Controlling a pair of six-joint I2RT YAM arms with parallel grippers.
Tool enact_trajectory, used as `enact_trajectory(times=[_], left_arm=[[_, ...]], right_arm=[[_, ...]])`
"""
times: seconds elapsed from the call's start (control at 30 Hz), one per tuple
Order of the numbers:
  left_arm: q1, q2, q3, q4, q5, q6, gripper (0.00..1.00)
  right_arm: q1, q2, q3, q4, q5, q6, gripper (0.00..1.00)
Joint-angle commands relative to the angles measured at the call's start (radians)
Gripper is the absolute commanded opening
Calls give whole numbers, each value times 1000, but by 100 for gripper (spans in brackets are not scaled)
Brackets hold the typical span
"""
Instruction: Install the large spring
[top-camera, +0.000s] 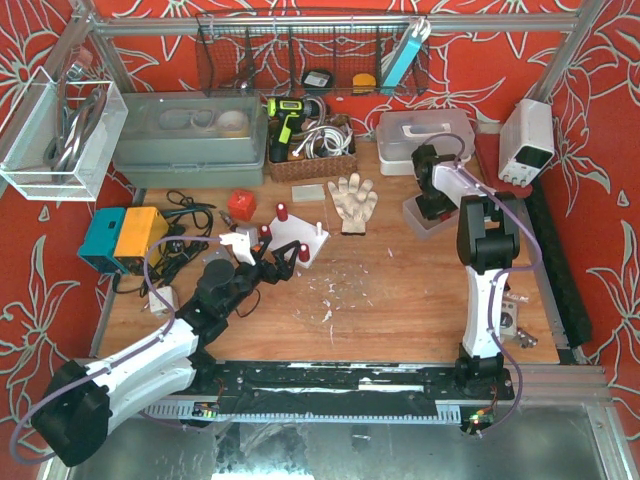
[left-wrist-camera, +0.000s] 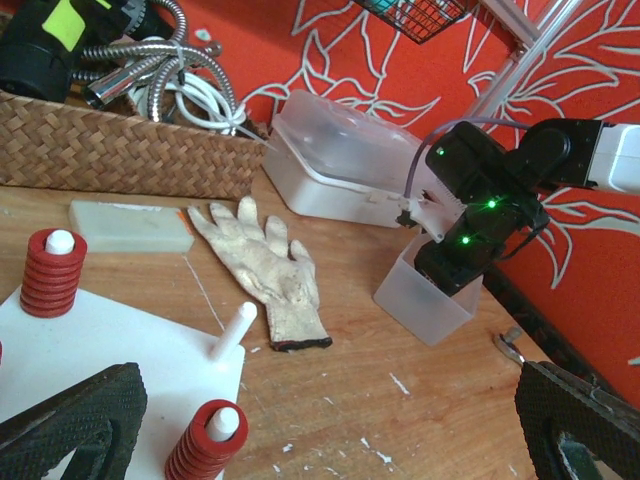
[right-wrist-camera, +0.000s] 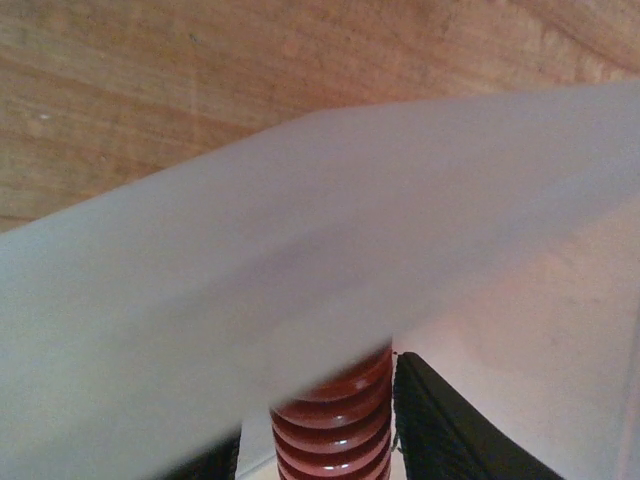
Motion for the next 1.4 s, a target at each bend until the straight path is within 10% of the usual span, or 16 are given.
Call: enact_trajectory(times=[0.0,0.9,1.37], left_arm=[[-2,-9,-11,33,-18,1,100],[-2,-19,-11,30,-19,-2,100],[-2,-11,-11,34,-16,2,100]], right_arm=[[-17,25,22,-82,-72,26,46],[-55,118,73,-107,-152,12,45],[-53,68,91,-103,-167,2,15]])
